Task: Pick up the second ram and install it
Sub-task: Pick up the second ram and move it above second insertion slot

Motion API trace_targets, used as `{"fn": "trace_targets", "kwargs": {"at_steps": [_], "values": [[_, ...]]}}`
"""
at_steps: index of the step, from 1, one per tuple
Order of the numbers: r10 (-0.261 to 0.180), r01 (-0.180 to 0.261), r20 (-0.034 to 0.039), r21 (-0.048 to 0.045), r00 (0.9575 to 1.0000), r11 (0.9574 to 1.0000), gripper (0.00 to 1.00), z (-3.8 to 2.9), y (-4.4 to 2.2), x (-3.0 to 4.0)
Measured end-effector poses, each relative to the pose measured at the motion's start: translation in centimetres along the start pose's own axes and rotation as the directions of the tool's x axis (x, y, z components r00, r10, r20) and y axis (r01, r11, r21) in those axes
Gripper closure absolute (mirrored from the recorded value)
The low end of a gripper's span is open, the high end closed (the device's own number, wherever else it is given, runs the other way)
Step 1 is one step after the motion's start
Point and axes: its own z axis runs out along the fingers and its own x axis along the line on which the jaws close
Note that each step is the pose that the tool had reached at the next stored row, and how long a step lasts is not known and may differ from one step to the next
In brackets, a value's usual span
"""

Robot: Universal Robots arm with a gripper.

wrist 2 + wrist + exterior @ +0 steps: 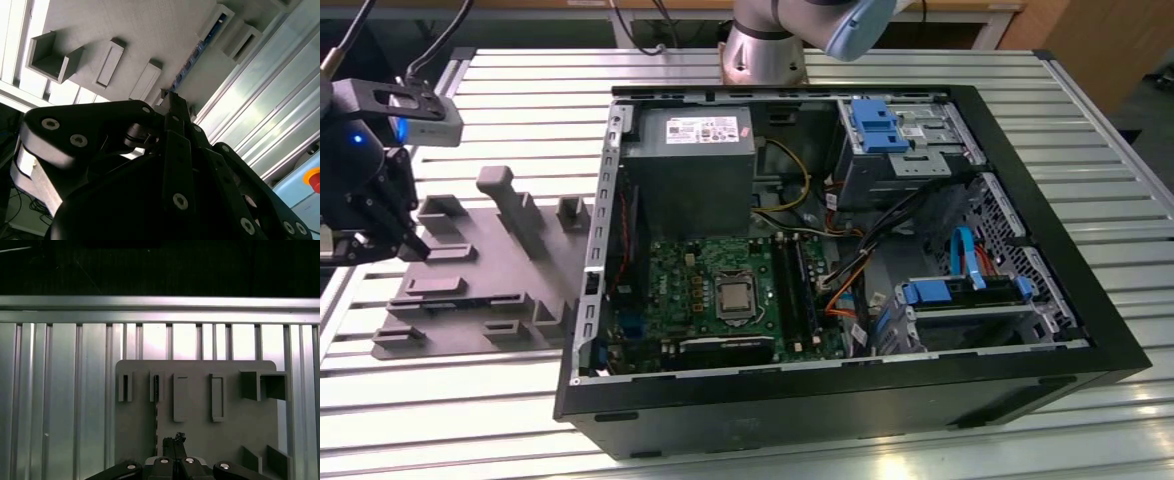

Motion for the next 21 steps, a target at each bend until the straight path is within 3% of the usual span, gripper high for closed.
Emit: {"fn": "trace_targets", "kwargs": {"at_steps": [21], "values": [[0.000,0.000,0.0000,0.0000,1.0000,1.0000,0.89,0.96,-0.04,0.02]]}}
